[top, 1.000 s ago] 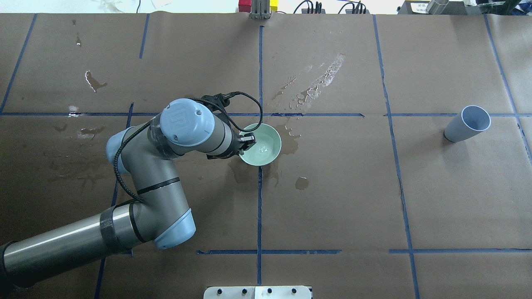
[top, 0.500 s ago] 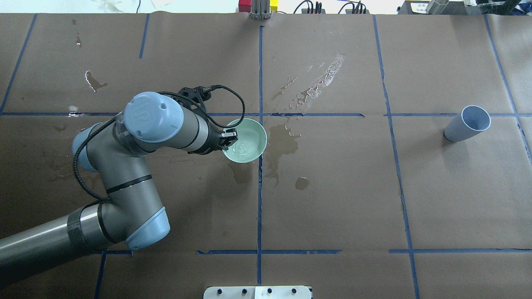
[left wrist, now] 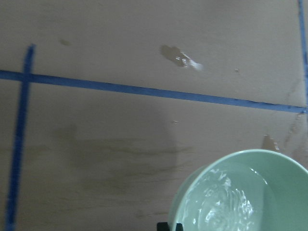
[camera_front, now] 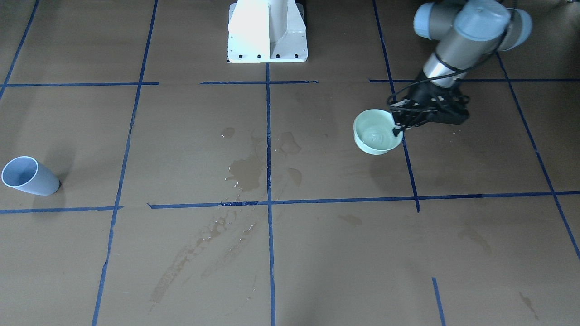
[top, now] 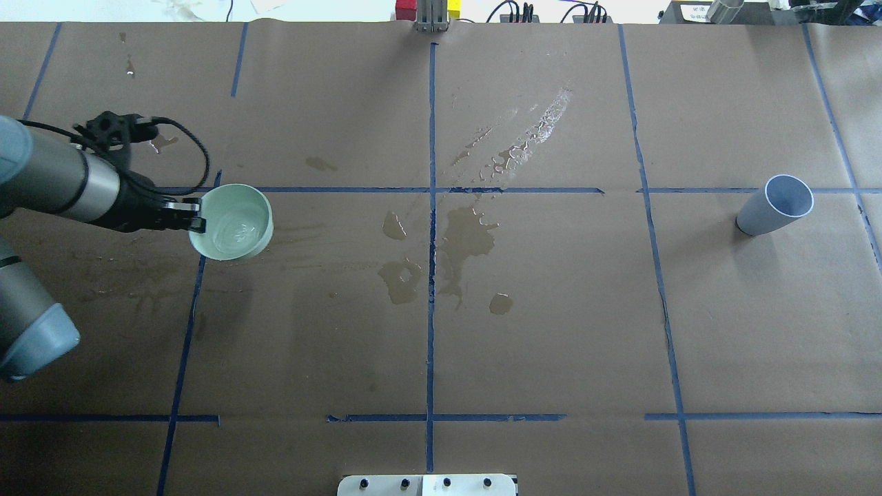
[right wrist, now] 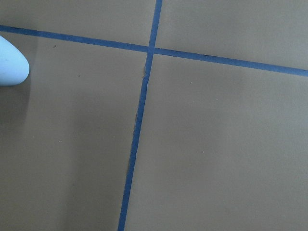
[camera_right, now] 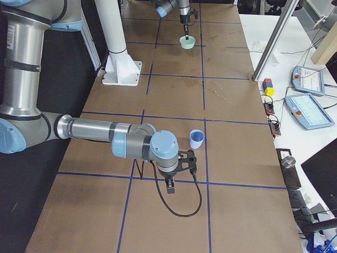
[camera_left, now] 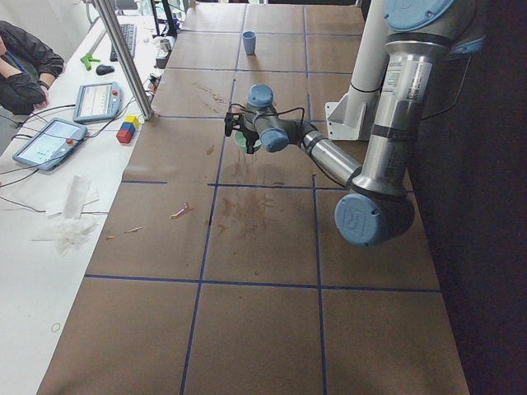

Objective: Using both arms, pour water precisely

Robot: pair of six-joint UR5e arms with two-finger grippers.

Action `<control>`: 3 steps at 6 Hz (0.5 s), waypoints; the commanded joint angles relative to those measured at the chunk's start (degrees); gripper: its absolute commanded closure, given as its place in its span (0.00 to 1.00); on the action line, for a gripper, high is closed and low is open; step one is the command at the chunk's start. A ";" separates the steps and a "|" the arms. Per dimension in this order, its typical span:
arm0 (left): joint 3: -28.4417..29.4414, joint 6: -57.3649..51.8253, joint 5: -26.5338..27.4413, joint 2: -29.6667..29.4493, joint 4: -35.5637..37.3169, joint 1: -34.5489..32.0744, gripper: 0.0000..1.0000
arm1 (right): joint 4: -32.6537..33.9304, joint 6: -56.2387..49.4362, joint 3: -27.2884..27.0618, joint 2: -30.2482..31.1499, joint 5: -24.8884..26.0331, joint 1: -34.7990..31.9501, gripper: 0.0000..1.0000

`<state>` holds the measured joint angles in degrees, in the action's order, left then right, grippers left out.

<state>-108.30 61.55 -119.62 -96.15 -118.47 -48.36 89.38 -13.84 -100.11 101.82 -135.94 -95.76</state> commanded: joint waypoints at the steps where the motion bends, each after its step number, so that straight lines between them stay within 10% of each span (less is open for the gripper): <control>1: 7.00 -10.96 -7.10 8.58 -11.38 -8.47 1.00 | 0.01 1.44 0.00 -0.13 0.06 1.62 0.00; 3: 24.11 -13.38 -12.72 8.87 -29.20 -12.45 1.00 | 0.01 1.45 0.00 -0.13 0.15 1.80 0.00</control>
<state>-92.21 49.28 -129.51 -87.61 -139.31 -58.88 89.39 -12.43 -100.11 101.69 -135.82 -94.06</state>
